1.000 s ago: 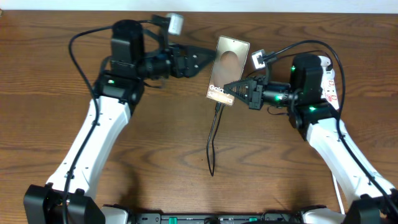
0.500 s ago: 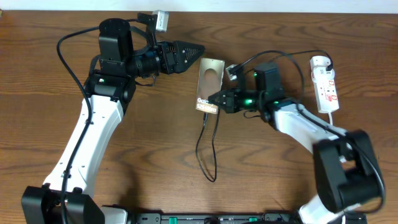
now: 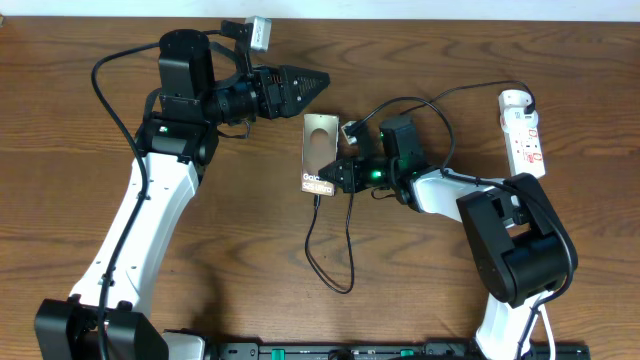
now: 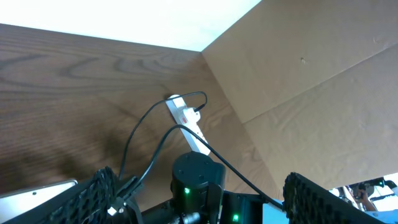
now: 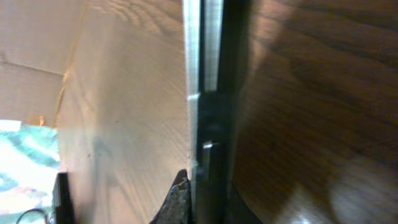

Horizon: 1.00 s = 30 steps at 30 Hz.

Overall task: Plug charger to phone and switch on socket
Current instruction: 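Lower the phone flat onto the table with the right gripper and release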

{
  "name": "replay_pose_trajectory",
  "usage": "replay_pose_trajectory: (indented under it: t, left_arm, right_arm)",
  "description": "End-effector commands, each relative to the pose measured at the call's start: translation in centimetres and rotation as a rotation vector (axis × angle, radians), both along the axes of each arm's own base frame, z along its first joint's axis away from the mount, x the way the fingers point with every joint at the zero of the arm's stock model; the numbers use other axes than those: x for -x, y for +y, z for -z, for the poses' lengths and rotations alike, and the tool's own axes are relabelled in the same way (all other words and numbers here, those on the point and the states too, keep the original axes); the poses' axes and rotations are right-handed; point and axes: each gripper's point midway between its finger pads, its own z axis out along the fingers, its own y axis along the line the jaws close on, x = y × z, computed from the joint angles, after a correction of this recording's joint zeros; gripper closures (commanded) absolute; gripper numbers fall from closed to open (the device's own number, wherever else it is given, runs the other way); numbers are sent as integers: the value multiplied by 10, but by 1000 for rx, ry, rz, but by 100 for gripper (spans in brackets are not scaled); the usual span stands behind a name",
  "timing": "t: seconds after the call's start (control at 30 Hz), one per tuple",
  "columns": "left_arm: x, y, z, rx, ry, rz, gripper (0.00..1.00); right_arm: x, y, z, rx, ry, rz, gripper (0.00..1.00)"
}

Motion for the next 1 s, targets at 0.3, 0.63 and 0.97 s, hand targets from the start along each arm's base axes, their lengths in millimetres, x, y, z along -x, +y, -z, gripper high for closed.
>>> replay_pose_trajectory:
  t: [0.3,0.63,0.97]
  left_arm:
    - [1,2,-11,5,-25,-6,13]
    - [1,2,-11,5,-24,-6,13]
    - [1,2,-11,5,-24,-6,13]
  right_arm:
    - [-24,-21,24,175,-54,141,79]
    - [-22,-29,33,203,39,218,59]
    - [-46,-32,3,235,56,277,44]
